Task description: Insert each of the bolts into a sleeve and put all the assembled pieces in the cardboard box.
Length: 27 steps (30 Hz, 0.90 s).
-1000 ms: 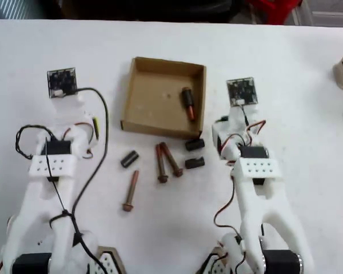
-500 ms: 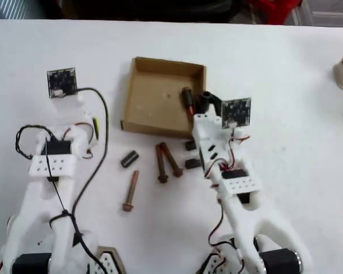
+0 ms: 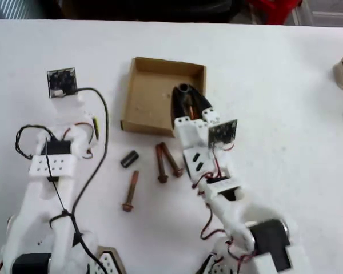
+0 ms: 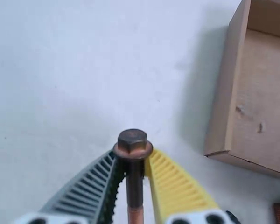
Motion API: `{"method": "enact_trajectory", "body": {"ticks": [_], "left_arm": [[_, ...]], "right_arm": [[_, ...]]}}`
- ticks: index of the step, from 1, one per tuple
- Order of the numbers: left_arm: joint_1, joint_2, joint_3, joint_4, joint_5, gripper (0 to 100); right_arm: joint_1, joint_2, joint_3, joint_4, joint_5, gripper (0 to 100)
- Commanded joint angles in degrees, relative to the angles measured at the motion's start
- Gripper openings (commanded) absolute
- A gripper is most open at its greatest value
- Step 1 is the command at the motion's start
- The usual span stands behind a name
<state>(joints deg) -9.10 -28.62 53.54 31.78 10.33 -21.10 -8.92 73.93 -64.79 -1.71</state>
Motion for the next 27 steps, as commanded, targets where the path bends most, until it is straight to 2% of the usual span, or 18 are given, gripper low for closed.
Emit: {"method": "enact_trajectory", "body": {"ticks": [1,8,17,27], "left_arm": [[-0.3,-0.1,-0.6,-1.9,0.1,2],[-0.2,0.0,-0.5,-2.7,0.1,2],[-0.2,0.0,0.4,-4.8,0.1,2],[0.0,0.0,0.4,-4.9,0.1,2]], "right_arm": [[-1.5,8.6,0.3,-17.7,-0.4,1.6],[-7.4,21.1,4.7,-32.9,-0.4,1.6],[-9.1,22.9,11.5,-33.4,-0.4,1.6],[-15.2,23.3,17.8,-33.3,-0.4,1.6]]}}
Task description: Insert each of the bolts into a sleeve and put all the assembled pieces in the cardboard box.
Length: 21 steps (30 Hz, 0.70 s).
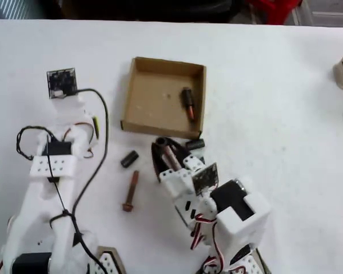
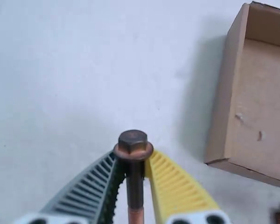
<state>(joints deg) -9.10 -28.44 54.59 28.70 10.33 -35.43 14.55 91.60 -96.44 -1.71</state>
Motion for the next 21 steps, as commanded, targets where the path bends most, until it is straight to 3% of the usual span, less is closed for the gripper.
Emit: {"method": "enact_trajectory", "body": {"ticks": [1,9,15,21], "left_arm": [[0.0,-0.2,-0.6,-1.8,0.1,2],[1.8,-0.2,-0.6,-2.0,0.2,2],[5.1,-0.5,0.0,-2.1,0.4,2],[8.5,-0.7,7.9,-16.9,0.7,2]], "right_arm": [[-0.9,-0.1,0.2,-1.6,-0.4,1.6],[-9.8,0.0,-0.8,-1.4,-0.8,1.6],[-9.8,0.0,-1.9,2.0,-0.8,1.6],[-9.9,0.0,-2.0,2.6,-0.8,1.6]]}}
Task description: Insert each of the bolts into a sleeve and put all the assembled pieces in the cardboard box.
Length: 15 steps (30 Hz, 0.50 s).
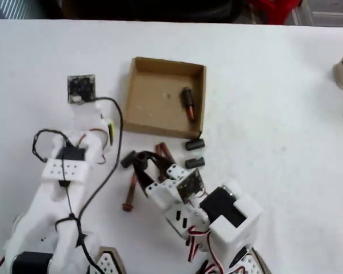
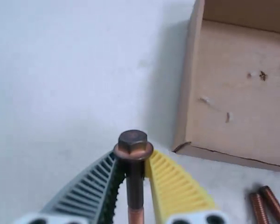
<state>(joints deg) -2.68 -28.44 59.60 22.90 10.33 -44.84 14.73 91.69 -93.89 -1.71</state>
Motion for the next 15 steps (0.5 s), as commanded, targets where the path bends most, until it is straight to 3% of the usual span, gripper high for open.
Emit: {"method": "enact_trajectory", "body": {"ticks": [1,5,10,15], "left_arm": [[2.1,-0.7,4.0,-13.6,1.8,2],[2.0,-0.7,6.7,-21.2,10.4,2],[2.0,-0.7,10.6,-31.5,11.3,2],[2.1,-0.7,16.9,-46.8,11.3,2]], "right_arm": [[-0.5,-0.2,-2.1,0.0,-0.8,1.6],[-0.7,-0.1,-2.2,1.8,-0.9,1.6],[-0.5,-0.2,-3.0,3.6,-0.9,1.6],[-0.5,-0.2,-3.1,4.6,-0.9,1.6]]}}
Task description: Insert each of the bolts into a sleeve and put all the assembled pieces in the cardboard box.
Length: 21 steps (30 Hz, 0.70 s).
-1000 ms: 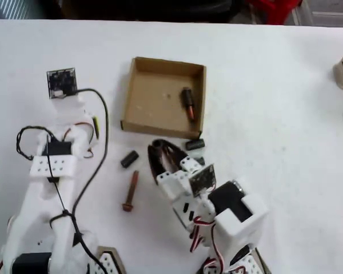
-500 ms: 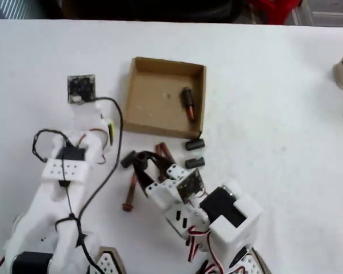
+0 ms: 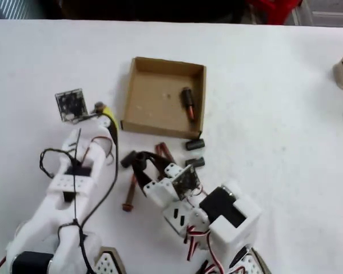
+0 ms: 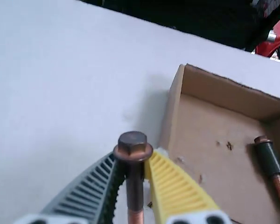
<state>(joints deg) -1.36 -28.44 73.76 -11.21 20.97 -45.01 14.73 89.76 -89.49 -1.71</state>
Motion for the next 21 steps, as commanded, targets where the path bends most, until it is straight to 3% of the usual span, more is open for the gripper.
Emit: {"method": "enact_trajectory", "body": {"ticks": [1,7,11,21], "left_arm": [[0.7,-0.7,4.1,-16.2,0.6,2],[3.8,-0.7,13.5,-36.0,-3.0,2],[6.1,-0.7,15.8,-36.9,-6.8,2],[6.3,-0.8,15.9,-37.3,-8.6,2]], "right_arm": [[-0.3,-0.2,-1.1,0.6,-0.9,1.6],[0.2,-0.1,-2.5,3.6,-0.9,1.6],[0.7,-0.1,-2.9,4.2,-0.9,1.6],[0.7,-0.1,-3.0,4.2,-0.9,1.6]]}}
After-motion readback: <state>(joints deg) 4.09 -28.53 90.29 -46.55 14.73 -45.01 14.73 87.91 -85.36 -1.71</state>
